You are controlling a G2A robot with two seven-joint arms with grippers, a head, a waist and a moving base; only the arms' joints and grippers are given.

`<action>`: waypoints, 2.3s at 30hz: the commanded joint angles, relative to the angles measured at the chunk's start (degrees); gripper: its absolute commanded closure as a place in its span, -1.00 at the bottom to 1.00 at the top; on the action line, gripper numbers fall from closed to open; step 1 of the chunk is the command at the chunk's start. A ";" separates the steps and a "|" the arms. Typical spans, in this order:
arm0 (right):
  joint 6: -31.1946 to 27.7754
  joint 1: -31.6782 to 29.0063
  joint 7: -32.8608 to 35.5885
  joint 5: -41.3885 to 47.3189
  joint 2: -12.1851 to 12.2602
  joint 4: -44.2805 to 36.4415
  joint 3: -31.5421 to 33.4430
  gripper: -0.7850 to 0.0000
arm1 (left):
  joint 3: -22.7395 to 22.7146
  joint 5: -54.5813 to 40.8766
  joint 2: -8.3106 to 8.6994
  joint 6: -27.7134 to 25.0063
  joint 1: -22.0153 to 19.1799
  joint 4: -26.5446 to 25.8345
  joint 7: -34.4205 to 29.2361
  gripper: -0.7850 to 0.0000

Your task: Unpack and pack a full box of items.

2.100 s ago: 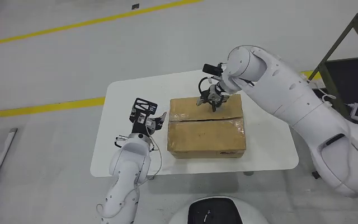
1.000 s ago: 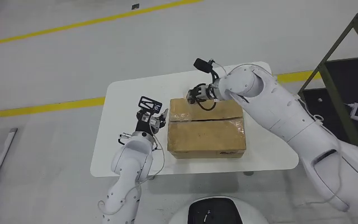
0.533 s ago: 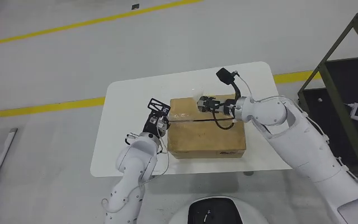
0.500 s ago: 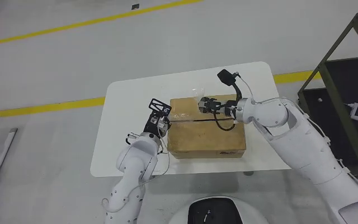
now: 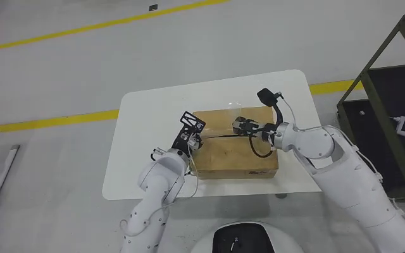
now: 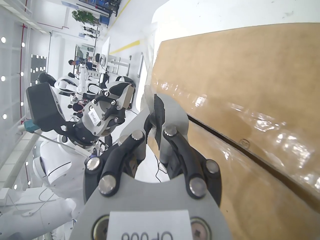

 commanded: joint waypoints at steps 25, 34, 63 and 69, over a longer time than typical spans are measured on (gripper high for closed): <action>-0.37 -2.71 -0.33 -0.79 0.18 -1.08 0.88 1.00 | 1.57 -1.19 0.03 -3.02 -1.49 1.68 -2.84 1.00; -0.32 -2.64 0.23 -1.49 0.13 -0.55 0.39 1.00 | 3.41 1.41 -0.11 -1.75 -2.02 2.91 -3.18 1.00; 3.69 -8.48 2.38 1.89 2.60 -6.37 16.14 -0.18 | 4.44 2.17 -0.14 -3.23 -2.12 3.47 -3.98 1.00; 7.19 -10.79 3.22 10.52 3.18 -6.34 23.80 0.01 | 4.64 1.97 -0.16 -3.60 -2.07 3.04 -3.91 0.94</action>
